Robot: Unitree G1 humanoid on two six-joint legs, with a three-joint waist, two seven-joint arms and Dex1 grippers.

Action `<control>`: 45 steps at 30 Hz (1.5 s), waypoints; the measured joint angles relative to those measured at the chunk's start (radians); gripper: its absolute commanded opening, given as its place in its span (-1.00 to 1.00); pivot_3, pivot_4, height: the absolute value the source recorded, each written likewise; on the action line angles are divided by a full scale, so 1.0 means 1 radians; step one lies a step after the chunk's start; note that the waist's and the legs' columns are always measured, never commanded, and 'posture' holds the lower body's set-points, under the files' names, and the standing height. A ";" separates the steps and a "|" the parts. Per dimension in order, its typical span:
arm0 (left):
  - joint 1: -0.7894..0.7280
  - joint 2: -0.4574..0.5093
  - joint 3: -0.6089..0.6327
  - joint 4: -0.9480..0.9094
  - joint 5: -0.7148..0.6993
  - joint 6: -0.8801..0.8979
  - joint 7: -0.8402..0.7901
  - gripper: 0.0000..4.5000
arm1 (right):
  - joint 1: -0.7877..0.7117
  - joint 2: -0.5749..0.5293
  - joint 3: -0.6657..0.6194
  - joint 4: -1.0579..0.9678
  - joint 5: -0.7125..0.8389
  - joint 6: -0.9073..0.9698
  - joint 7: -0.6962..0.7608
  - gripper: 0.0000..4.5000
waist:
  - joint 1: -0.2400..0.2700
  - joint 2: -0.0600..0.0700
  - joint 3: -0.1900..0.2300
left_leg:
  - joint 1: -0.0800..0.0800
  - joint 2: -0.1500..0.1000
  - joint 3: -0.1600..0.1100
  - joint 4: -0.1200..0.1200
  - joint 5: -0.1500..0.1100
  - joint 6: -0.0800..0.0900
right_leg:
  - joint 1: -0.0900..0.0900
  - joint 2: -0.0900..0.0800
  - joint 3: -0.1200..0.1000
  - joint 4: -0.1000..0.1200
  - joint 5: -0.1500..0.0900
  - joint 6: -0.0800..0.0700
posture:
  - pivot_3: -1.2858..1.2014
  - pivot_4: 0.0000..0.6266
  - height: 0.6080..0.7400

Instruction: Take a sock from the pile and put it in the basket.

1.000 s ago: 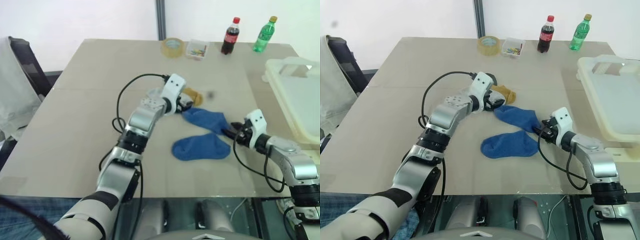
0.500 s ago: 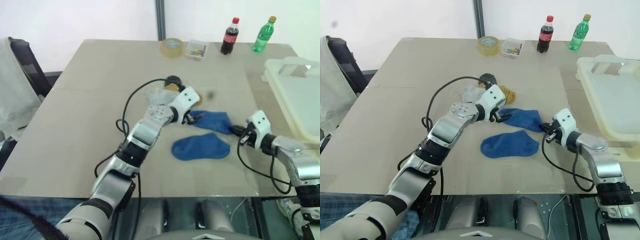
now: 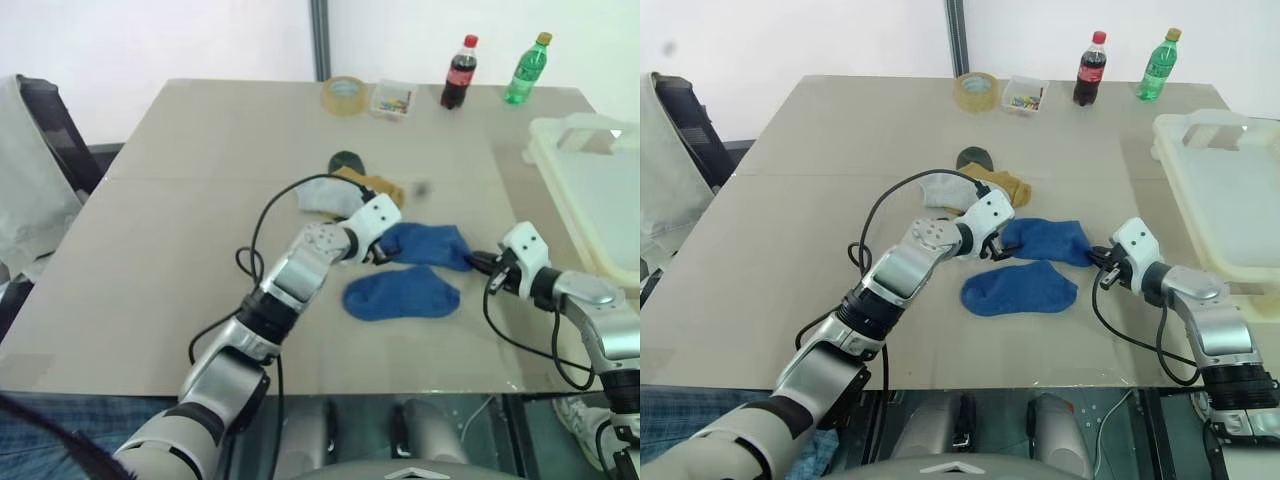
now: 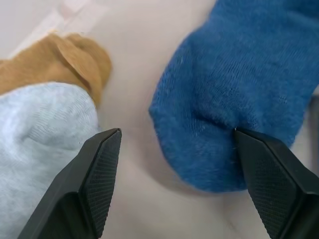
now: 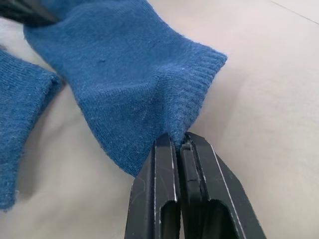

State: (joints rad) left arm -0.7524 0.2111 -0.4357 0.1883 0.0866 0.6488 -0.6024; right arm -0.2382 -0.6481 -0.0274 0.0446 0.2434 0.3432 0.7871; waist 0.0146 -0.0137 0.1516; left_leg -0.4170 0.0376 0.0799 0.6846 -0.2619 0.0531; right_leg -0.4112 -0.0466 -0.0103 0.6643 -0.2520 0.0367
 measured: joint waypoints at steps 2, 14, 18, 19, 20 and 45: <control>0.003 -0.014 0.004 0.006 -0.001 0.000 0.006 0.33 | 0.000 0.000 0.000 -0.001 0.000 0.000 0.000 -1.00 | 0.000 0.000 0.000 | 0.000 0.000 0.000 0.000 0.000 0.000 | 0.000 0.000 0.000 0.000 0.000 0.000 | 0.03 -0.52 0.93; 0.031 -0.072 0.052 0.010 -0.025 0.029 0.028 -0.95 | 0.000 0.002 0.000 -0.003 0.002 -0.003 -0.001 -1.00 | -0.002 0.000 0.000 | 0.001 0.000 0.000 0.001 0.000 0.000 | 0.000 0.000 0.001 0.000 0.000 0.001 | 0.03 -0.52 0.93; 0.109 -0.081 0.139 -0.088 -0.094 0.045 0.034 -0.95 | -0.001 0.002 -0.014 -0.045 0.026 0.009 -0.003 -1.00 | -0.008 0.000 0.000 | 0.001 0.001 0.001 0.000 0.000 0.000 | 0.000 0.000 0.001 0.001 0.000 0.001 | 0.03 -0.52 0.93; 0.136 -0.091 0.182 -0.132 -0.136 0.052 0.025 -0.95 | -0.002 0.004 -0.020 -0.074 0.041 0.025 -0.006 -1.00 | -0.007 0.000 0.000 | 0.000 0.001 0.001 0.000 0.000 0.000 | 0.000 0.000 0.001 0.001 0.001 0.001 | 0.03 -0.52 0.93; 0.148 -0.102 0.206 -0.159 -0.166 0.061 0.020 -0.95 | -0.005 0.005 -0.024 -0.093 0.050 0.033 -0.008 -1.00 | -0.006 0.000 0.000 | 0.000 0.002 0.000 0.000 0.000 0.000 | 0.000 0.000 0.001 0.001 0.001 0.001 | 0.03 -0.52 0.93; 0.658 -0.038 0.341 -0.912 -0.606 0.516 0.191 -0.95 | -0.048 -0.284 -0.040 -0.470 0.396 0.621 0.100 -1.00 | -0.001 0.000 0.000 | 0.001 0.000 -0.005 0.001 -0.002 0.004 | 0.003 -0.002 0.000 0.000 0.000 0.000 | 0.03 -0.52 0.93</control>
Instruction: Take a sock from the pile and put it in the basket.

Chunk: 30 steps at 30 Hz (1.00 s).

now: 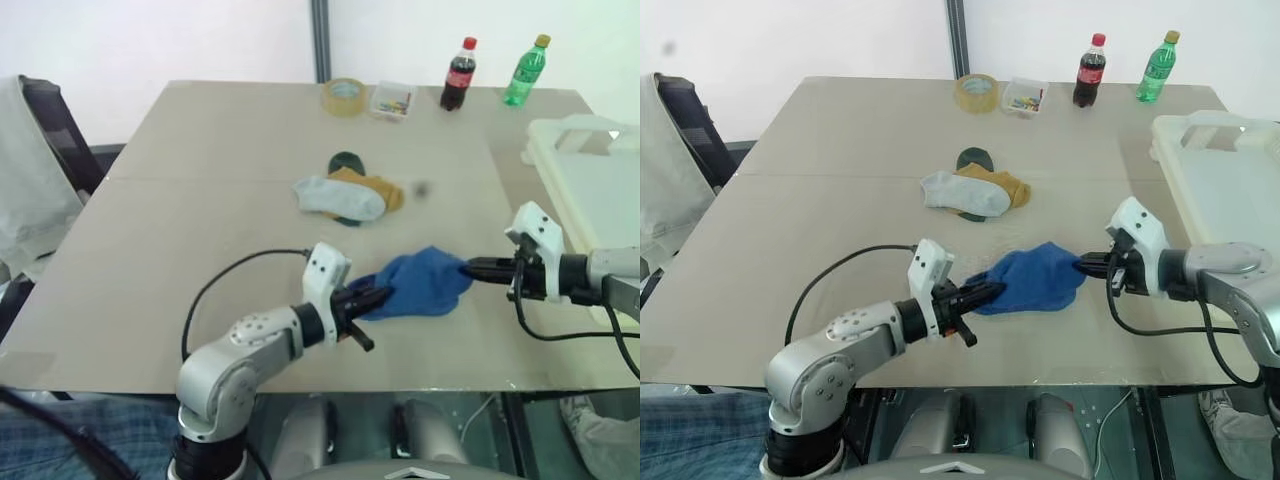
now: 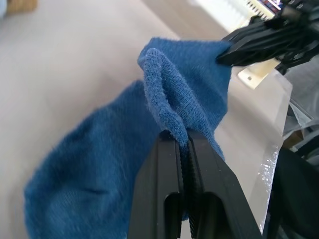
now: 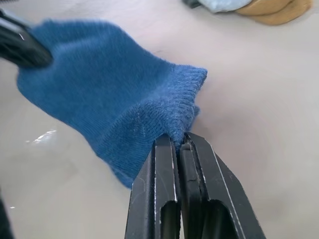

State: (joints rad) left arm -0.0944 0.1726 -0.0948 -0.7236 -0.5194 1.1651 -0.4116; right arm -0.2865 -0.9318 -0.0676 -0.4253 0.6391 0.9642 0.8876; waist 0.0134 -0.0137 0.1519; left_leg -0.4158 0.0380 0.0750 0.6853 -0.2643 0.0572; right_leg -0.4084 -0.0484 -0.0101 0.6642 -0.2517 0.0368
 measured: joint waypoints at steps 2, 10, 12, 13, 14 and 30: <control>0.028 0.019 -0.006 -0.007 0.011 -0.015 0.028 -0.95 | 0.008 -0.001 0.000 -0.010 0.004 0.015 -0.005 -1.00 | 0.000 0.000 0.000 | 0.000 0.000 0.000 0.000 0.000 0.000 | 0.000 0.000 0.000 0.000 0.000 0.000 | 0.03 -0.52 0.93; 0.110 0.061 -0.078 -0.014 0.077 -0.114 0.110 -0.95 | 0.034 0.002 0.006 -0.020 0.009 0.037 -0.026 -1.00 | 0.000 0.000 0.000 | 0.000 0.000 0.000 0.000 0.000 0.000 | 0.000 0.000 0.000 -0.001 0.000 0.000 | 0.03 -0.52 0.93; 0.111 0.065 -0.084 -0.014 0.099 -0.147 0.127 -0.95 | 0.034 0.007 0.015 -0.020 0.006 0.036 -0.031 -1.00 | 0.001 0.000 0.000 | 0.000 0.000 0.000 0.000 0.000 0.000 | 0.000 0.000 0.000 -0.001 0.000 0.000 | 0.03 -0.52 0.93; 0.111 0.067 -0.086 -0.013 0.109 -0.163 0.134 -0.95 | 0.034 0.010 0.020 -0.020 0.003 0.033 -0.035 -1.00 | 0.001 0.000 0.000 | 0.000 0.000 0.000 0.000 0.000 0.000 | 0.000 0.000 0.000 -0.001 0.000 0.000 | 0.03 -0.52 0.93; 0.109 0.068 -0.090 -0.012 0.117 -0.177 0.138 -0.95 | 0.034 0.013 0.023 -0.020 0.000 0.033 -0.038 -1.00 | 0.001 0.000 0.000 | 0.000 0.000 0.000 0.000 0.000 0.000 | 0.000 0.000 0.000 -0.001 0.000 0.000 | 0.03 -0.52 0.93; 0.034 0.089 -0.016 0.041 0.027 -0.121 0.126 -0.95 | 0.034 0.039 0.039 -0.034 0.002 0.059 -0.096 -1.00 | 0.000 0.000 0.000 | 0.000 0.000 0.000 0.000 0.000 0.000 | 0.000 0.000 0.000 -0.001 0.000 0.000 | 0.03 -0.52 0.93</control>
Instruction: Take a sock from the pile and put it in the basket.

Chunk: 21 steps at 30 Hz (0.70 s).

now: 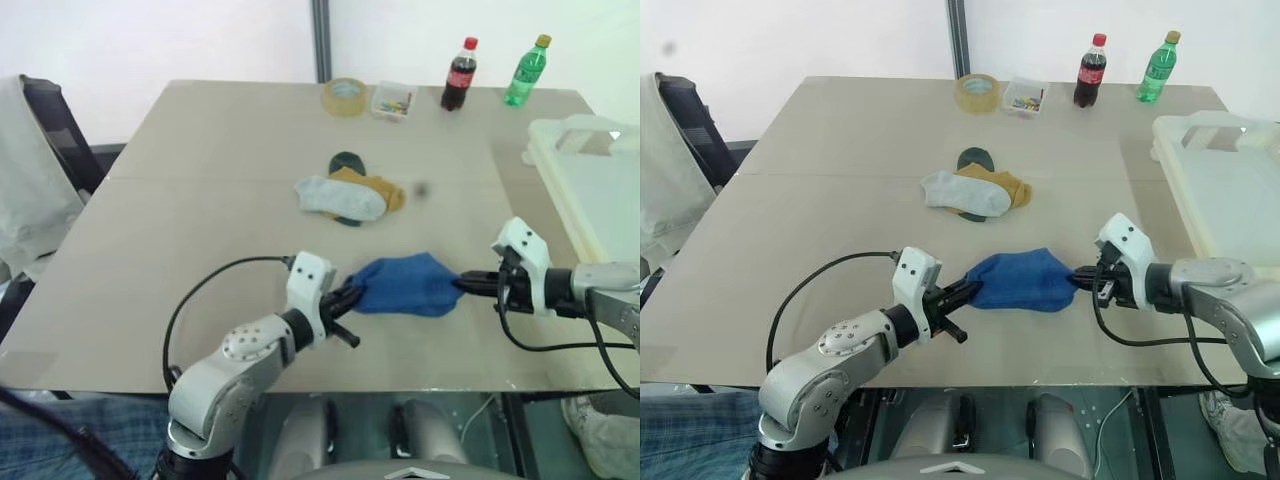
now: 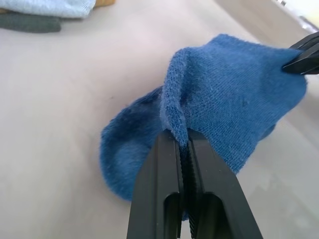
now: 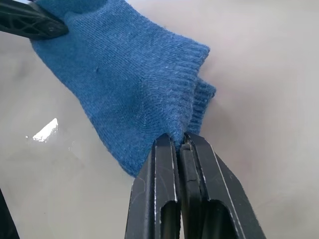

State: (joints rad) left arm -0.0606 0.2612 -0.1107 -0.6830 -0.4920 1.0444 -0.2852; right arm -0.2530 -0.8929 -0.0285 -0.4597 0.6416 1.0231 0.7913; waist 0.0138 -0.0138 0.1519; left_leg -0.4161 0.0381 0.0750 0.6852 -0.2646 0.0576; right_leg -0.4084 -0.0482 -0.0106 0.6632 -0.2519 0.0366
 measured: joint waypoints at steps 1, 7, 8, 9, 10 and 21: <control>-0.003 0.002 0.008 0.005 -0.008 0.010 -0.001 -0.95 | 0.000 0.000 0.004 -0.003 0.002 0.004 -0.004 -1.00 | 0.000 0.000 0.000 | 0.000 0.000 0.000 0.000 0.000 0.000 | 0.000 0.000 0.000 0.000 0.000 0.000 | 0.03 -0.52 0.93; -0.015 0.012 0.032 0.007 -0.048 0.055 -0.003 -0.95 | 0.000 0.001 0.008 -0.026 0.013 0.032 -0.020 -1.00 | 0.000 0.000 0.000 | 0.000 0.000 0.000 0.000 0.000 0.000 | 0.000 0.000 0.000 0.000 0.000 0.000 | 0.03 -0.52 0.93; -0.016 0.013 0.033 0.007 -0.052 0.060 -0.003 -0.95 | 0.000 0.003 0.008 -0.029 0.016 0.038 -0.026 -1.00 | 0.000 0.000 0.000 | 0.000 0.000 0.000 0.000 0.000 0.000 | 0.000 0.000 0.000 0.000 0.000 0.000 | 0.03 -0.52 0.93; -0.018 0.013 0.033 0.007 -0.054 0.060 -0.002 -0.95 | 0.000 0.008 0.008 -0.031 0.018 0.041 -0.032 -1.00 | 0.000 0.000 0.000 | 0.000 0.000 0.000 0.000 0.000 0.000 | 0.000 0.000 0.000 0.000 0.000 0.000 | 0.03 -0.52 0.93; -0.022 0.013 0.034 0.007 -0.055 0.061 -0.001 -0.95 | 0.000 0.013 0.008 -0.033 0.019 0.043 -0.037 -1.00 | 0.000 0.000 0.000 | 0.000 0.000 0.000 0.000 0.000 0.000 | 0.000 0.000 0.000 0.000 0.000 0.000 | 0.03 -0.52 0.93; -0.056 0.016 0.043 0.030 -0.061 0.069 0.005 -0.95 | 0.000 0.043 0.031 -0.042 0.027 0.068 -0.081 -1.00 | 0.000 0.000 0.000 | 0.000 0.000 0.000 0.000 0.000 0.000 | 0.000 0.000 0.000 0.000 0.000 0.000 | 0.03 -0.52 0.93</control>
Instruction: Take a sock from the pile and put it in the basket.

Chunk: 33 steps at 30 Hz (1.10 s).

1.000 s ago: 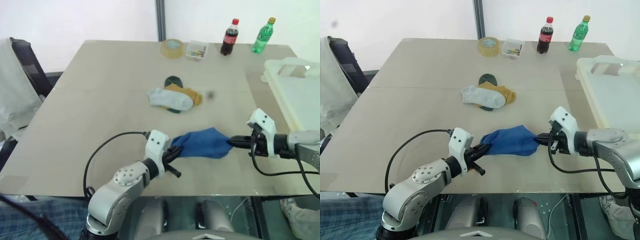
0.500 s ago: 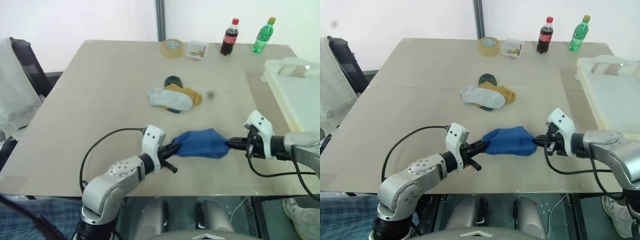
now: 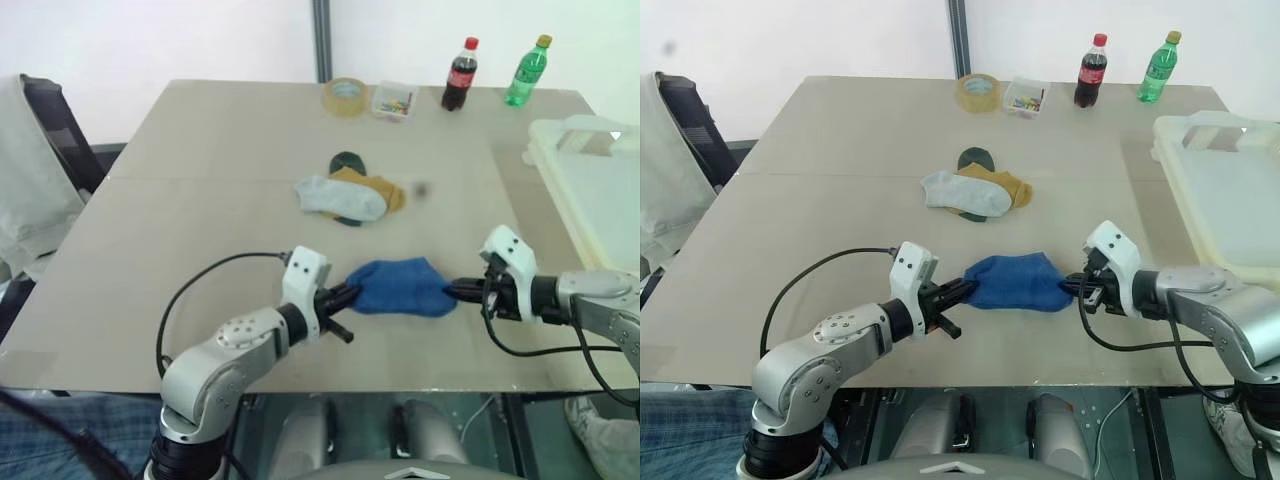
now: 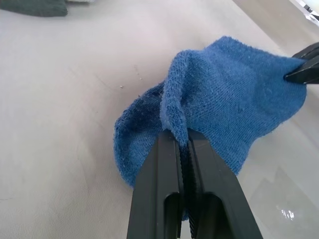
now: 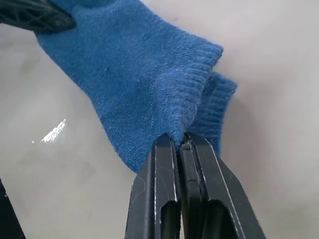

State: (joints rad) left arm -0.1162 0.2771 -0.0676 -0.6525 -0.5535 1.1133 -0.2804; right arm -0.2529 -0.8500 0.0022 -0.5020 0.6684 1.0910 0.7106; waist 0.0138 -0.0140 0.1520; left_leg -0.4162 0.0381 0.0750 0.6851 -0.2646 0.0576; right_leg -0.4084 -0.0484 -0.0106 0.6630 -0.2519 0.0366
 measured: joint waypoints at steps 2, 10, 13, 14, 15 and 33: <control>-0.004 -0.005 -0.003 0.008 0.000 0.004 0.000 -0.95 | 0.000 0.000 0.005 0.000 0.000 0.008 -0.003 -1.00 | 0.000 0.000 0.000 | 0.000 0.000 0.000 0.000 0.000 0.000 | 0.000 0.000 0.000 0.000 0.000 0.000 | 0.03 -0.52 0.93; -0.028 -0.011 -0.013 0.038 0.000 0.021 0.000 -0.95 | 0.009 -0.003 0.014 -0.008 0.000 0.030 -0.008 -1.00 | 0.000 0.000 0.000 | 0.000 0.000 0.000 0.000 0.000 0.000 | 0.000 0.000 0.000 0.000 0.000 0.000 | 0.03 -0.52 0.93; -0.030 -0.017 -0.015 0.038 0.000 0.026 0.002 -0.95 | 0.013 -0.003 0.015 -0.007 -0.016 0.020 -0.021 -1.00 | 0.000 0.000 0.000 | 0.000 0.000 0.000 0.000 0.000 0.000 | 0.000 0.000 0.000 0.000 0.000 0.000 | 0.03 -0.52 0.93; -0.030 -0.019 -0.016 0.038 0.000 0.027 0.002 -0.95 | 0.013 -0.003 0.015 -0.007 -0.022 0.016 -0.022 -1.00 | 0.000 0.000 0.000 | 0.000 0.000 0.000 0.000 0.000 0.000 | 0.000 0.000 0.000 0.000 0.000 0.000 | 0.03 -0.52 0.93; -0.030 -0.020 -0.018 0.038 0.000 0.029 0.002 -0.95 | 0.013 -0.003 0.015 -0.004 -0.031 0.008 -0.021 -1.00 | 0.000 0.000 0.000 | 0.000 0.000 0.000 0.000 0.000 0.000 | 0.000 0.000 0.000 0.000 0.000 0.000 | 0.03 -0.52 0.93; -0.028 -0.023 -0.048 0.068 0.002 0.028 0.002 -1.00 | -0.018 0.110 0.016 -0.064 -0.098 -0.238 -0.009 0.98 | 0.000 -0.001 0.000 | 0.000 0.000 0.000 -0.001 0.000 0.000 | 0.000 0.001 0.000 0.000 0.000 0.000 | 0.03 -0.52 0.93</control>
State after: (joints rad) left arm -0.1444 0.2544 -0.1156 -0.5846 -0.5511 1.1417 -0.2785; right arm -0.2711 -0.7403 0.0185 -0.5659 0.5700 0.8530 0.7019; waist 0.0136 -0.0150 0.1524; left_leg -0.4162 0.0386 0.0747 0.6843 -0.2646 0.0575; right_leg -0.4089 -0.0474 -0.0106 0.6628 -0.2520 0.0368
